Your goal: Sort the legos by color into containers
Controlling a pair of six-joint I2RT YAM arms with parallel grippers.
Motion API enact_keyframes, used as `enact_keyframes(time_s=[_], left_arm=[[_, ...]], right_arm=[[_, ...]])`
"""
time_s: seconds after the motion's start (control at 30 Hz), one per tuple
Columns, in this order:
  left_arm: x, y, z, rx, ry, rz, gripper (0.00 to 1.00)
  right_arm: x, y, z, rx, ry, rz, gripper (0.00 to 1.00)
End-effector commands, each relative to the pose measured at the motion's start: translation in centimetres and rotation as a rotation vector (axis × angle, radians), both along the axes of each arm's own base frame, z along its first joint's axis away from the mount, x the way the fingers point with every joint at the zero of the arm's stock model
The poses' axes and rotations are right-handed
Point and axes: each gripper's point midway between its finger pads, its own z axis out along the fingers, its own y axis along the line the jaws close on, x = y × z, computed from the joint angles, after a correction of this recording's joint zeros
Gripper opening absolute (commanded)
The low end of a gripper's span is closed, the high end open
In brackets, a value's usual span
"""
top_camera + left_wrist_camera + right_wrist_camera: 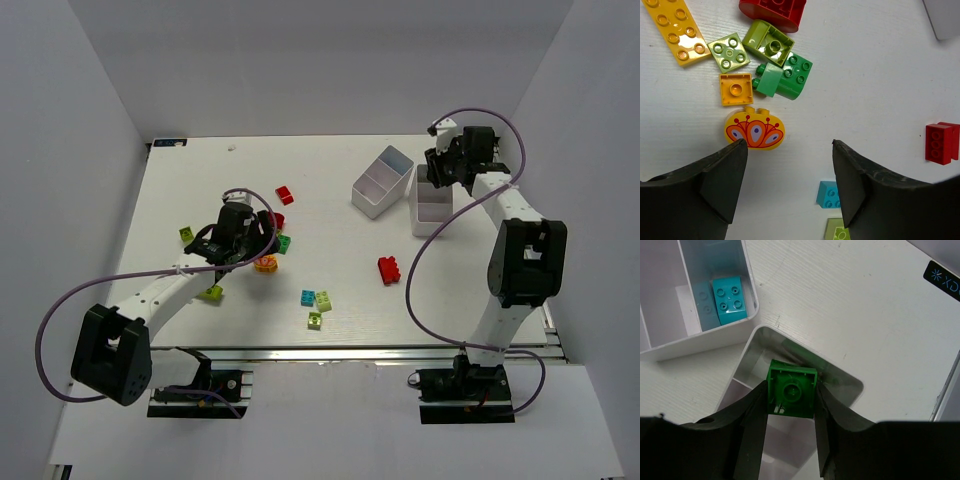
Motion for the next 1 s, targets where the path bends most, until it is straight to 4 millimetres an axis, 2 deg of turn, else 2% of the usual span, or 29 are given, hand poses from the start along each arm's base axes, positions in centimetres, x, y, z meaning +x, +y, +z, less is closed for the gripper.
enact_keyframes(time_s=[0.0,0.07,0.1,0.17,0.2,0.37,0.47,0.5,0.53,0.57,0.6,0.63,0.67,0.7,0.77,0.8,0.87,0.9,0.97], left_arm=[[0.7,-0.2,2.3,-0.025,-0.063,-0.001,0.78],[0.7,-0.2,2.4,-0.027,-0.066,-0.001,0.78],[0.7,-0.2,2.4,-0.026,-0.065,-0.001,0.78],[0.8,-0.3,2.4,-0.028,-0.065,-0.003,0.78],[0.8,-0.4,2.4,-0.033,-0.065,-0.008,0.78],[1.1,-0.7,2.1,-0.021,-0.054,-0.027,0.76],[1.4,-0.9,1.7,-0.001,-0.039,-0.048,0.7],[1.8,-1.0,2.0,0.008,-0.047,-0.06,0.67],[1.8,-1.1,1.7,0.02,-0.035,-0.068,0.64],[2.0,-1.2,1.1,0.036,-0.019,-0.077,0.61],[2.3,-1.3,1.4,0.051,-0.026,-0.092,0.59],[2.4,-1.2,1.1,0.075,-0.02,-0.093,0.59],[2.5,-1.2,0.4,0.101,-0.001,-0.1,0.59],[2.8,-1.4,0.4,0.12,-0.004,-0.12,0.59],[2.9,-1.6,-0.8,0.165,0.022,-0.157,0.58],[3.0,-1.7,-1.2,0.181,0.028,-0.168,0.58],[3.3,-1.8,-1.6,0.222,0.035,-0.187,0.57],[3.3,-1.6,-2.6,0.247,0.064,-0.19,0.55],[4.1,-1.2,-2.7,0.291,0.063,-0.186,0.54]], right_arm=[[1.7,-0.1,2.7,0.027,-0.07,-0.024,0.29],[1.8,-0.1,2.9,0.03,-0.071,-0.024,0.36],[1.8,-0.1,2.8,0.032,-0.069,-0.021,0.44],[1.6,-0.1,2.6,0.029,-0.065,-0.021,0.52],[1.5,-0.2,2.7,0.029,-0.067,-0.022,0.6],[0.8,0.0,3.1,0.041,-0.072,-0.012,0.68],[0.2,0.2,3.9,0.068,-0.075,0.011,0.69],[-0.2,-0.6,5.0,0.078,-0.091,0.017,0.74],[-0.6,-0.4,5.6,0.065,-0.106,0.059,0.81],[-1.8,0.9,6.0,0.097,-0.103,0.158,0.89],[-2.9,1.6,7.6,0.096,-0.139,0.225,0.89],[-4.4,3.2,7.5,0.114,-0.156,0.351,0.89],[-5.4,3.9,7.9,0.124,-0.174,0.407,0.9],[-6.5,4.7,8.0,0.144,-0.183,0.459,0.89],[-9.8,6.8,8.7,0.201,-0.212,0.619,0.89],[-11.1,7.4,8.2,0.233,-0.174,0.651,0.89],[-12.9,8.3,7.6,0.306,-0.142,0.705,0.82],[-13.5,8.6,7.5,0.324,-0.133,0.717,0.74],[-14.5,8.9,6.9,0.35,-0.114,0.725,0.68]])
